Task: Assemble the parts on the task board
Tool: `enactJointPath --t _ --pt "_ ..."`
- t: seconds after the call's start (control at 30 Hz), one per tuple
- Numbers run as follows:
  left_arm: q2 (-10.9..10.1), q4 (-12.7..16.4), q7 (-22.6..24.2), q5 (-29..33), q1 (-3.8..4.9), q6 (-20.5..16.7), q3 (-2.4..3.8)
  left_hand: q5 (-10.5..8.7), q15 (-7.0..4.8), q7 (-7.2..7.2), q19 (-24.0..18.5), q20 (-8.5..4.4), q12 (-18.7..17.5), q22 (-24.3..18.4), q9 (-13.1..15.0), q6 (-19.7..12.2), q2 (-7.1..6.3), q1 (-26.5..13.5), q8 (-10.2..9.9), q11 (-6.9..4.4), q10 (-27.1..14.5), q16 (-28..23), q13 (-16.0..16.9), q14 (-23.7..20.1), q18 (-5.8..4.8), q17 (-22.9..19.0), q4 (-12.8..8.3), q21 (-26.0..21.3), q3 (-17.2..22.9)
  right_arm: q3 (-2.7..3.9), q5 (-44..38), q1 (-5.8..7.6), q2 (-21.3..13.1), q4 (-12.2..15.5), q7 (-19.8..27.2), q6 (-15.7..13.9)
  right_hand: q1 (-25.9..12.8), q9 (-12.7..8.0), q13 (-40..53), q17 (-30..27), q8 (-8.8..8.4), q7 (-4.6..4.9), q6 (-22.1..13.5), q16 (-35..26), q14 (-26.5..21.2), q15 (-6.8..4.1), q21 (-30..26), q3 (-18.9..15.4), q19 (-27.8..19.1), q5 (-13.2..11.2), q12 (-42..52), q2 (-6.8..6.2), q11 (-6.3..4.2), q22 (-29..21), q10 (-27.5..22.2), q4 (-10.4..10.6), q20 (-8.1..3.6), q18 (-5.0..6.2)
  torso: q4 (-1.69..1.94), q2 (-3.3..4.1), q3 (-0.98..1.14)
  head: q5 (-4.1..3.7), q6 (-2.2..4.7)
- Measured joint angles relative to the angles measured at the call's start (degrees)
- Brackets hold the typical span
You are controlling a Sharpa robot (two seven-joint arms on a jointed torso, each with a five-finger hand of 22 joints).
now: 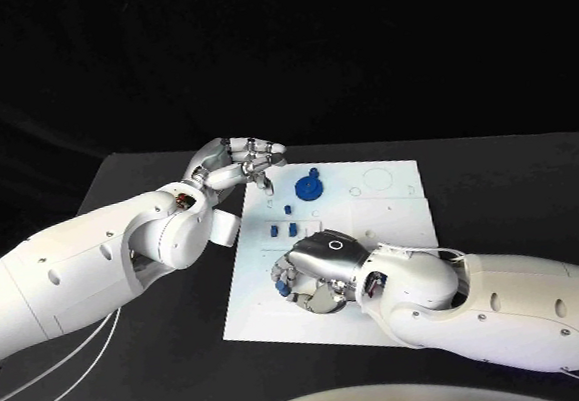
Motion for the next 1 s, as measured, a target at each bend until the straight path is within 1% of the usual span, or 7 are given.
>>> enactJointPath --t 0.3,0.53,0.7,0.8,0.87,0.9,1.0 --pt "-0.1 0.0 -0.1 0.0 0.00 0.1 0.00 0.00 0.00 0.00 0.0 0.00 0.0 0.0 0.0 0.0 0.00 0.0 0.0 0.00 0.0 0.0 0.0 0.0 -0.01 0.0 0.0 0.0 0.0 -0.02 0.7 -0.16 -1.9 1.3 -0.6 -3.3 -0.3 -0.8 0.1 -0.1 -2.58 0.14 -4.1 0.0 0.0 0.00 0.0 -1.4 -0.1 -0.4 0.3 -0.28 -0.20 0.0 -0.2 1.1 0.09 0.00 -0.01 -0.01 0.03 0.07 0.09" --pt "-0.1 0.0 -0.1 0.0 0.00 0.2 -0.01 0.00 0.00 0.00 0.0 0.00 0.0 0.0 0.0 0.0 0.00 0.0 0.0 0.00 0.0 0.0 0.0 0.0 0.00 0.0 0.0 0.0 0.0 0.44 2.8 -0.08 -5.4 4.0 0.2 -7.9 -0.3 -0.8 0.8 1.4 -2.65 0.02 -4.1 0.7 0.0 0.00 1.4 -1.5 0.7 -0.4 1.8 -0.26 -0.70 0.0 0.6 1.1 -0.22 0.00 -0.10 0.01 0.07 -0.11 0.31" --pt "-0.2 0.0 -0.1 0.0 -0.01 0.3 -0.06 0.00 0.00 0.00 0.0 0.00 0.0 0.0 0.0 0.0 0.00 0.0 0.0 0.00 0.0 0.0 0.0 0.0 0.00 0.0 0.0 0.0 0.0 0.87 8.1 1.32 -10.3 6.7 1.6 -10.6 0.5 0.2 2.7 2.2 -0.24 0.33 0.3 1.6 0.0 -0.01 2.9 -1.8 1.6 -0.2 5.0 0.49 -0.54 0.0 4.9 1.5 -0.39 0.00 -0.12 -0.02 0.06 -0.55 0.55" --pt "-0.4 0.0 -0.2 0.0 -0.02 0.3 -0.15 0.00 0.00 0.00 0.0 0.00 0.0 0.0 0.0 0.0 0.00 0.0 0.0 0.00 0.0 0.0 0.0 0.0 0.00 0.0 0.0 0.0 0.0 1.13 14.2 3.03 -14.6 7.9 1.8 -10.8 0.5 1.0 5.6 3.6 1.40 -0.69 1.7 2.5 0.1 -0.79 4.7 -3.5 2.8 0.9 9.1 0.50 -1.45 0.0 8.1 2.1 -0.77 -0.90 -0.18 -0.09 0.03 -1.26 0.76" --pt "-0.5 0.0 -0.2 0.0 -0.02 0.3 -0.21 0.00 0.00 0.00 0.0 0.00 0.0 0.0 0.0 0.0 0.00 0.0 0.0 0.00 0.0 0.0 0.0 0.0 0.00 0.0 0.0 0.0 0.0 1.17 17.7 3.79 -17.0 8.6 1.7 -10.6 -1.6 2.9 12.5 4.8 4.15 -1.54 2.4 3.6 0.1 -1.82 6.7 -6.6 3.9 2.9 17.2 0.89 -2.45 0.0 8.1 3.5 -1.70 -0.99 -0.29 -0.14 0.01 -1.80 0.85" --pt "-0.6 0.0 -0.2 0.0 -0.02 0.3 -0.26 0.00 0.00 0.00 0.0 0.00 0.0 0.0 0.0 0.0 0.00 0.0 0.0 0.00 0.0 0.0 0.0 0.0 0.00 -0.1 0.0 0.0 0.0 1.18 20.0 4.17 -18.6 9.1 1.5 -10.3 -1.7 4.1 17.2 5.3 5.55 -1.86 2.0 4.0 0.1 -2.33 7.4 -7.8 4.2 3.4 21.8 1.02 -2.99 0.0 6.2 4.0 -1.77 -1.62 -0.36 -0.18 -0.01 -2.04 0.87" --pt "-0.9 0.2 -0.2 0.0 -0.07 0.3 -0.38 0.00 0.00 0.00 0.0 0.00 0.0 0.0 0.0 0.0 0.00 0.0 0.0 0.00 0.0 0.0 0.1 0.0 -0.01 -0.1 0.0 0.0 0.0 1.17 24.5 4.74 -22.4 10.1 0.4 -8.8 -3.0 7.1 29.6 6.9 8.92 -2.36 1.0 5.1 0.1 -2.17 9.2 -10.3 5.1 4.4 33.7 1.73 -3.05 0.0 3.9 6.5 -2.17 -1.77 -0.65 -0.28 -0.04 -2.80 1.01"
